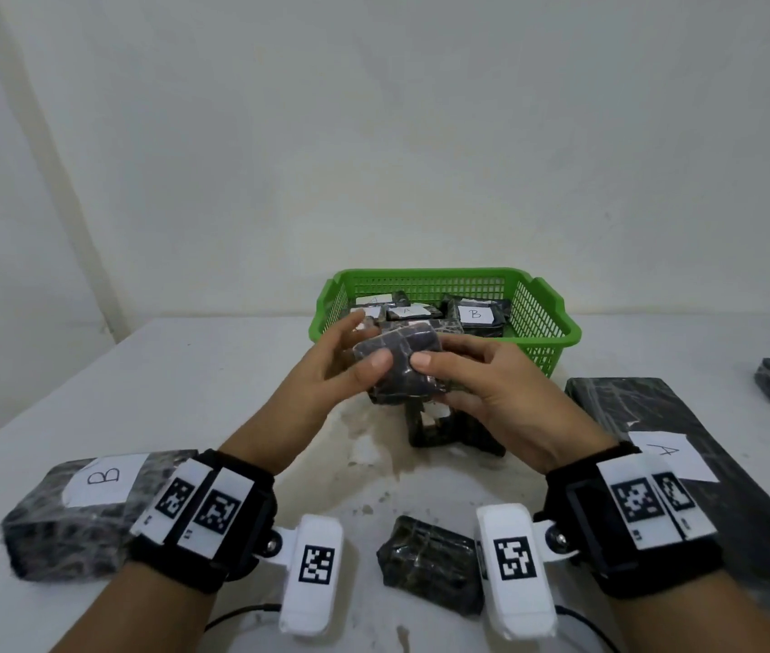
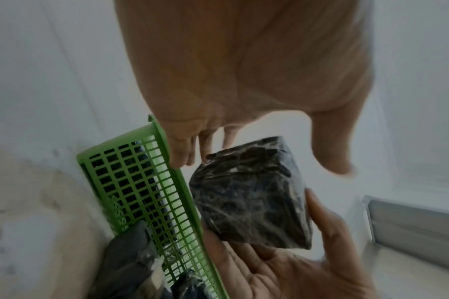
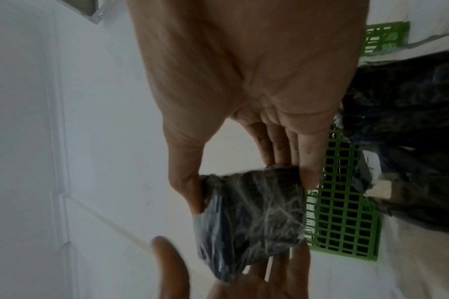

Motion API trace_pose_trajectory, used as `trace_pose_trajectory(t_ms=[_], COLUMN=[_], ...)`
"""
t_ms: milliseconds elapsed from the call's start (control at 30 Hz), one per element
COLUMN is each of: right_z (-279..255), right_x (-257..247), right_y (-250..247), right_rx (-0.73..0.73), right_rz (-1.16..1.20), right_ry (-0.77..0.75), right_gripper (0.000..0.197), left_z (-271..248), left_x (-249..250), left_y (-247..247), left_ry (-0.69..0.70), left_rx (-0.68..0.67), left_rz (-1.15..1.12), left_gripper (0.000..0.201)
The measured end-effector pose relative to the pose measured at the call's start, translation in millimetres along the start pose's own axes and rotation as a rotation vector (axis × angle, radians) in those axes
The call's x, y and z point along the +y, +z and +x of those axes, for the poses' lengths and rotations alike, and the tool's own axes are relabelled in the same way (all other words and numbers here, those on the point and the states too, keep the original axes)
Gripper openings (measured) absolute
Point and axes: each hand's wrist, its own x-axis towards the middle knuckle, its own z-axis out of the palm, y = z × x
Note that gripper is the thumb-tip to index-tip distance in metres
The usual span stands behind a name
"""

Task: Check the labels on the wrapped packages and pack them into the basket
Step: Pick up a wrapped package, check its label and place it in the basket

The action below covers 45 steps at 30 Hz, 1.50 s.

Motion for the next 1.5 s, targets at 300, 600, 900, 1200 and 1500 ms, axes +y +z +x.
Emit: trace_pose_trajectory(t_ms=[300,600,900,1200,1500], right_z=[-2.1,0.5,-11.2,-4.4,43.5], right_x=[-0.6,0.5,-17.1,-49.0,-83.8], right_y=[-0.1,-10.2,9.6,-28.0,-97.9], right_rx=[-0.003,-0.065,-0.015,0.186,0.341], right_rz=[-0.039,-0.123,0.046,-0.021,-0.405], right_ry=[-0.079,-0.053,0.136,0.151,0.229], right_gripper=[0.056,0.09,0.048,0.011,0.023], left_z=[-0.5,-1.0,7.1,29.4,124.1], left_x=[-0.5,-0.3,-6.7,28.3,6.7], left_y=[-1.8,-0.1,19.7,32.3,-37.4], left_ry=[-0.035,0.021,0.103,0.081,-0.326], left_rx=[-0.021,0.059,0.314,0.287,0.559], left_rz=[-0.104,-0.112,-0.085,0.175,0.669], left_gripper=[0.089,0.089,0.093,0.066,0.065])
